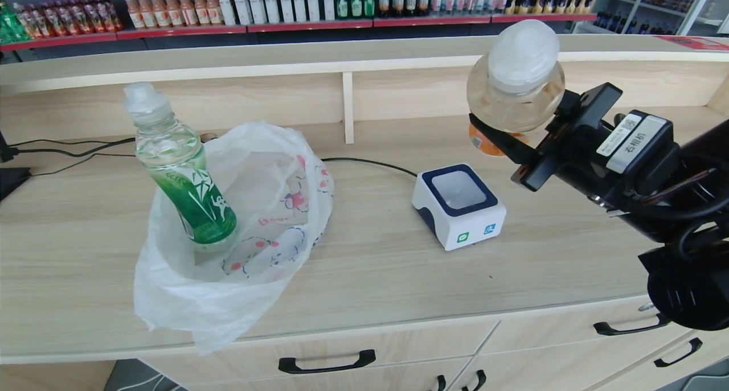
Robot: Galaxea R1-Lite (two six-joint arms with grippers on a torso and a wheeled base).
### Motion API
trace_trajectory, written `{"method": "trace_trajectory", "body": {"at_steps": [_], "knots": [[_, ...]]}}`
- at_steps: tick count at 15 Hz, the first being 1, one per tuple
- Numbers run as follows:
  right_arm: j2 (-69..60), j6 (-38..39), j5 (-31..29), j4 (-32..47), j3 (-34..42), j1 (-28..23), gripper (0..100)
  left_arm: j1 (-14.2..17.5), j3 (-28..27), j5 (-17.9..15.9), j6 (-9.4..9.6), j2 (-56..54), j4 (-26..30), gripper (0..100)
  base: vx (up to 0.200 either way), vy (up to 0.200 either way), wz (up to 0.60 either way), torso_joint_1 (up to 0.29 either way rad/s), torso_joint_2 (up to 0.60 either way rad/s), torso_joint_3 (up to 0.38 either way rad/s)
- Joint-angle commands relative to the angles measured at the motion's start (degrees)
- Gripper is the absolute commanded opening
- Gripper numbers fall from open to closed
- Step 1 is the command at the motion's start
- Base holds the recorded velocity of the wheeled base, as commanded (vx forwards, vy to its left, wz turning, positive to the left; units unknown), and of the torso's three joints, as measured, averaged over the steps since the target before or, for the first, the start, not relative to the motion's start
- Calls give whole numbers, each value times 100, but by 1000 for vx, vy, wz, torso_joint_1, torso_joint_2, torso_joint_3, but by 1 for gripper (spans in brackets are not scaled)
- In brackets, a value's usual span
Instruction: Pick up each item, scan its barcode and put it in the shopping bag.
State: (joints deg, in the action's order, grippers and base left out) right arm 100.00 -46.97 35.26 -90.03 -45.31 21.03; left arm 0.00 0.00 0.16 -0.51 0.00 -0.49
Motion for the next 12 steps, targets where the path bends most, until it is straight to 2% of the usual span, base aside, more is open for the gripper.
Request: {"method": "trace_trajectory", "body": {"at_steps": [1,2,3,6,9,12], "knots": [[37,-49,-1,3,75,15,0,0,0,2,-2,0,-4,100,0,0,0,0,0,0],[46,-49,69,3,-48,50,0,0,0,2,-2,0,-4,100,0,0,0,0,0,0],[72,-128,403,3,-74,50,0,0,0,2,-2,0,-4,100,0,0,0,0,0,0],[231,-225,632,3,-153,33,0,0,0,2,-2,0,-4,100,0,0,0,0,0,0],[274,-462,579,3,-65,226,0,0,0,2,-2,9,-4,100,0,0,0,0,0,0],[274,-822,667,3,348,217,0,0,0,2,-2,0,-4,100,0,0,0,0,0,0]]}}
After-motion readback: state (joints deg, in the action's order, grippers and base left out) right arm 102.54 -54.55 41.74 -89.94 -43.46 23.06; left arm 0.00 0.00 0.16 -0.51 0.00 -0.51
